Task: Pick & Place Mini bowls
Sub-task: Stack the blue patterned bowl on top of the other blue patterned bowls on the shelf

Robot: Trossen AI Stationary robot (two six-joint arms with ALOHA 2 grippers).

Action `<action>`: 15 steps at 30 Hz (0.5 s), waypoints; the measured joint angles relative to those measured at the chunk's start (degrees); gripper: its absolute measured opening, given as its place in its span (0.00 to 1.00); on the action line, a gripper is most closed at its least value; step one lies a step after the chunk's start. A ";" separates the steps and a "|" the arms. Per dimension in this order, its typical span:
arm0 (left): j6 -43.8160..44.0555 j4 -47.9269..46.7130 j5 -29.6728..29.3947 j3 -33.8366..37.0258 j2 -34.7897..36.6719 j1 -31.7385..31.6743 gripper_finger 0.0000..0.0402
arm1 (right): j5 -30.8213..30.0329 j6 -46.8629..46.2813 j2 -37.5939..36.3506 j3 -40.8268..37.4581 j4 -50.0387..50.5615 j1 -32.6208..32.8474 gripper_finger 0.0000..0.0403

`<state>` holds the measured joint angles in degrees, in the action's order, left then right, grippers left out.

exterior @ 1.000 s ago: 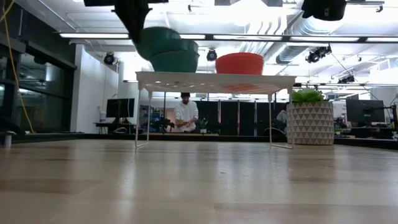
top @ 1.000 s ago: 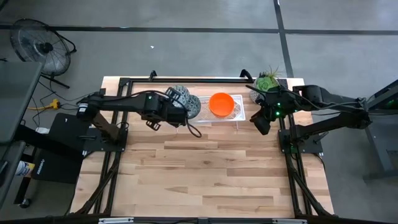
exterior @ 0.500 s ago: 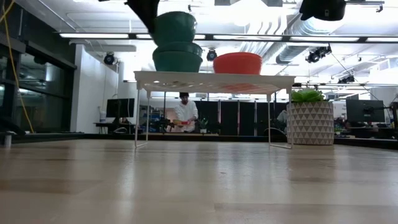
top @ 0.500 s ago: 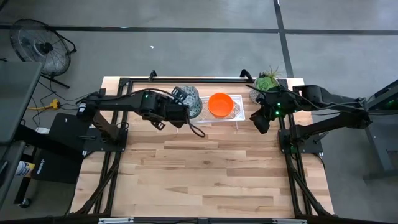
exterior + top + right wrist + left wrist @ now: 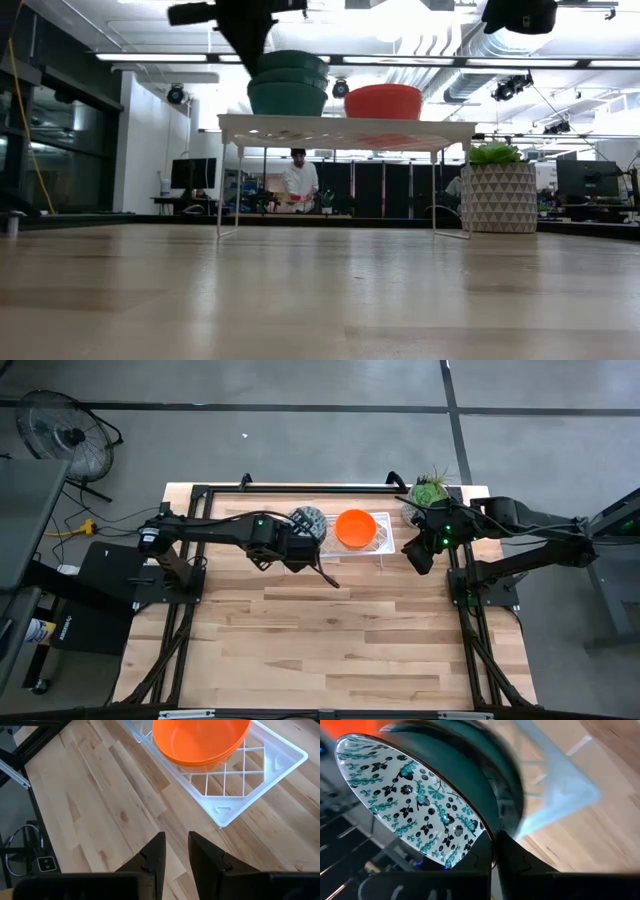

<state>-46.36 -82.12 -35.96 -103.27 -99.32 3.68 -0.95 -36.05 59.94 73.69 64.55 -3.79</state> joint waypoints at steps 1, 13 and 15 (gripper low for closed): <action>-0.10 -0.57 0.12 0.07 -0.08 0.01 0.00 | 0.02 -0.13 0.00 0.00 0.00 0.00 0.18; -1.90 -0.87 0.46 0.06 -1.08 0.02 0.00 | 0.04 -0.16 0.00 0.00 -0.04 0.01 0.18; -2.16 -0.80 0.66 0.09 -1.12 0.02 0.00 | 0.04 -0.17 0.00 0.00 -0.05 0.00 0.18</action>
<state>-48.52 -82.92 -35.30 -103.18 -100.44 3.70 -0.91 -36.22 59.94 73.69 64.51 -3.79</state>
